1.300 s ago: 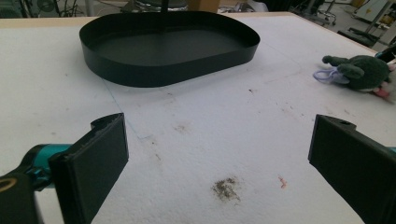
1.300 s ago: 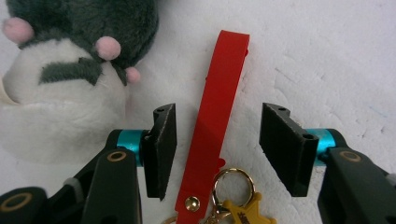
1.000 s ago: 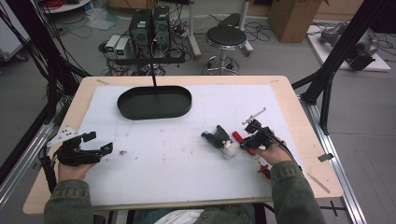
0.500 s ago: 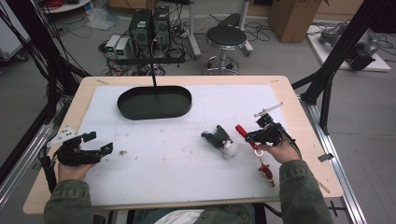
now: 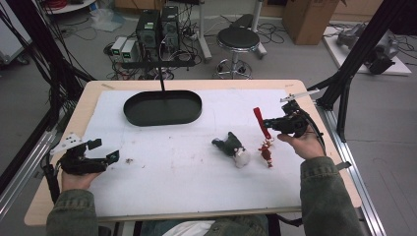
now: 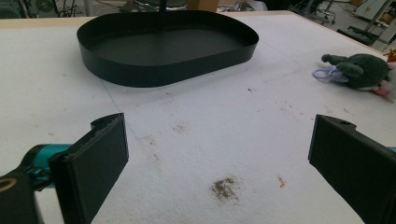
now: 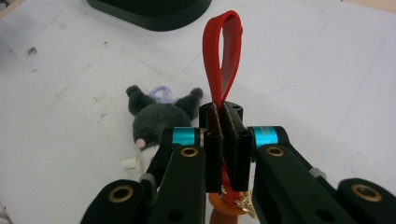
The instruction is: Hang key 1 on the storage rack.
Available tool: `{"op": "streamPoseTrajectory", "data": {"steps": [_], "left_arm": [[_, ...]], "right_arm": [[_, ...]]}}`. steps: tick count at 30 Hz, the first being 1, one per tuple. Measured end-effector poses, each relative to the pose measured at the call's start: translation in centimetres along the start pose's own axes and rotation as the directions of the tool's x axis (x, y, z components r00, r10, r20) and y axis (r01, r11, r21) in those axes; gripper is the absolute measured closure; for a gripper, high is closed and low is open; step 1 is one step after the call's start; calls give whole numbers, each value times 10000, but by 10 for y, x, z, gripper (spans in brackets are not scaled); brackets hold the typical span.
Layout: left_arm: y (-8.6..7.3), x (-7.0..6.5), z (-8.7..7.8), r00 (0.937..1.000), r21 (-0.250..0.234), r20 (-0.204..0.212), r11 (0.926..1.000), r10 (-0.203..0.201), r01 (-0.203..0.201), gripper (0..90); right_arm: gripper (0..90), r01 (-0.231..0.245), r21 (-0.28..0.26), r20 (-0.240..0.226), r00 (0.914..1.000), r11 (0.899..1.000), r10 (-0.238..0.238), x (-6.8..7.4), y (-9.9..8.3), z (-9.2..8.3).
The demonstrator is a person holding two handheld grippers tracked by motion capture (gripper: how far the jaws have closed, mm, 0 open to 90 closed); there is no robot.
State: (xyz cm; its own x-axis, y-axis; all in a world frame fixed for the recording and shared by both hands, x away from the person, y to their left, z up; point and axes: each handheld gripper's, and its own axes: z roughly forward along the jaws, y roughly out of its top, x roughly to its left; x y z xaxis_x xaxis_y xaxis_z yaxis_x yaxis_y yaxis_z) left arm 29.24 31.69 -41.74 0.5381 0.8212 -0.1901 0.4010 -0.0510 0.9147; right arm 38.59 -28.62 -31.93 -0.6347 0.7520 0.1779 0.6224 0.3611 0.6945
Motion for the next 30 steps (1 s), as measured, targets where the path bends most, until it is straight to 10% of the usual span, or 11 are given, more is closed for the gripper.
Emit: {"op": "streamPoseTrajectory", "data": {"steps": [30], "left_arm": [[0, 0, 1, 9999, -24, 103, 10000, -85, 85, 54]], "right_arm": [[872, 47, -1233, -668, 9977, 9924, -130, 25, 78, -30]]}}
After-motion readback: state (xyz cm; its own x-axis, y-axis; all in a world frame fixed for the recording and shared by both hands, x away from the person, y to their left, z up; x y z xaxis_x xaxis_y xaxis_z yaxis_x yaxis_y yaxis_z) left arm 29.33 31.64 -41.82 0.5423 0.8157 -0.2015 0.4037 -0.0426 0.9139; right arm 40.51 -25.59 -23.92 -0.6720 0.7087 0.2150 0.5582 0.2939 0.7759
